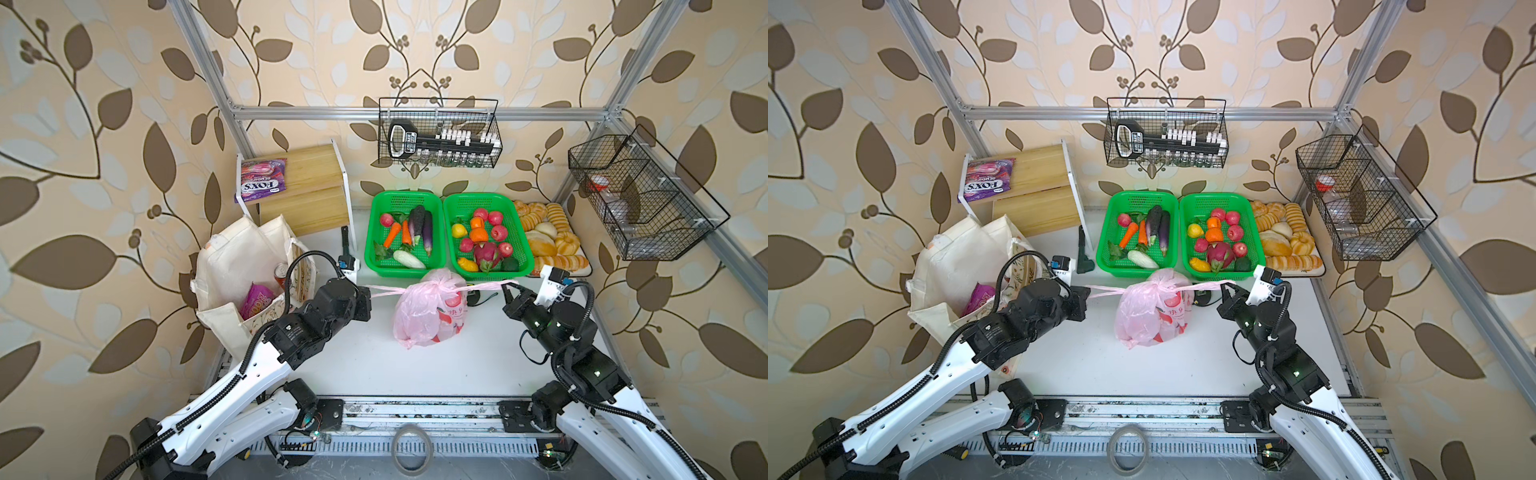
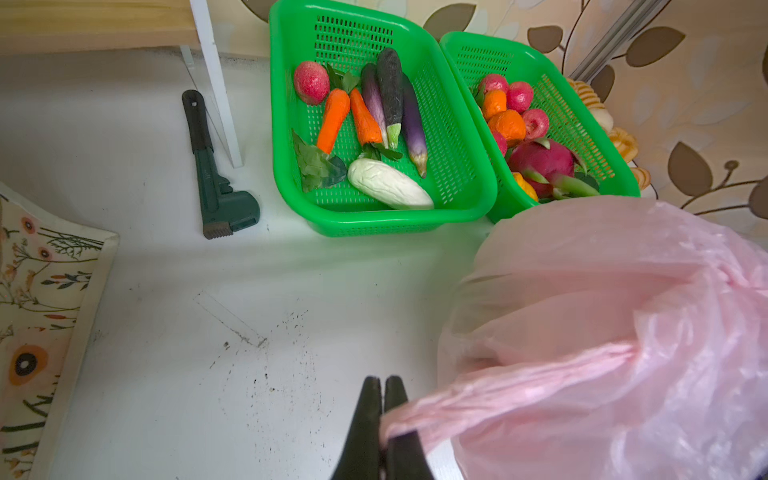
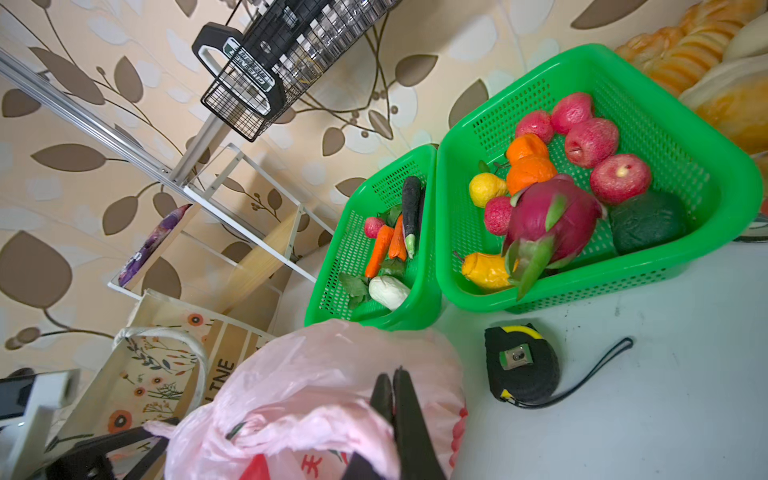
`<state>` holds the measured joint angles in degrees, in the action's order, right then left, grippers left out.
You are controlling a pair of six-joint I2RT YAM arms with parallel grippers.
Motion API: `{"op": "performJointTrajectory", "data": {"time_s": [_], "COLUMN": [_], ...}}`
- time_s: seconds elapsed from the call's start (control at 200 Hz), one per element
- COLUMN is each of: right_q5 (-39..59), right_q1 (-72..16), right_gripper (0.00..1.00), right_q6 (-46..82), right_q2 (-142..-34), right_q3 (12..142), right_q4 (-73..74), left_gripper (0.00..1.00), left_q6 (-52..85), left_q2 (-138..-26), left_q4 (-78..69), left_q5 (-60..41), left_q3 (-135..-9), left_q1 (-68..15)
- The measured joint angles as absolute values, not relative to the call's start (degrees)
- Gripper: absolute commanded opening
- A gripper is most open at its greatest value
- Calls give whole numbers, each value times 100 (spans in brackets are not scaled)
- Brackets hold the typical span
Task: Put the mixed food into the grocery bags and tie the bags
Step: 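Regrasp the tied pink bag at its knot with the left gripper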
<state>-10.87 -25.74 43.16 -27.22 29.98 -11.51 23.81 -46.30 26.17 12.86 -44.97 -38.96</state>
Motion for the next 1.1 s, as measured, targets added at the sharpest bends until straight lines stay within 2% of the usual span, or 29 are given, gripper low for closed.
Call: {"op": "performJointTrajectory", "data": {"time_s": [0.315,0.7,0.945,0.98,1.0,1.06,1.105], "right_q5": [-1070,-1181,-1068,-1015,-993,-1004,-1044], "right_q1": [-2534,-2482,-2473,-2473,-2471,-2445,-2373], "right_gripper": [0,0,0,7,14,38,50], "right_q6": [4827,4335,4613,4681,4703,4731,4661], "right_q2": [-2689,-2674,-2786,-2738,-2709,-2561,-2438], "right_q3": [1730,2805,2025,1887,1841,1802,1806], "right_q4": [-1330,-1406,-1365,-1398,-1409,-1433,-1363], "left_gripper": [0,0,0,0,6,32,53], "left_q6": [3033,2727,2895,2915,2915,2862,2814], "left_q2": [-5017,-4869,-4877,-4884,-4884,-4858,-4805], "left_q4": [2425,2637,2705,2729,2746,2790,2853], "left_q5": [921,1299,1184,1114,1076,1081,1116], "left_q3": [-3371,-4268,-3870,-3820,-3806,-3806,-3813], "left_q1": [-3896,-3894,-3896,-3896,-3896,-3887,-3828]}}
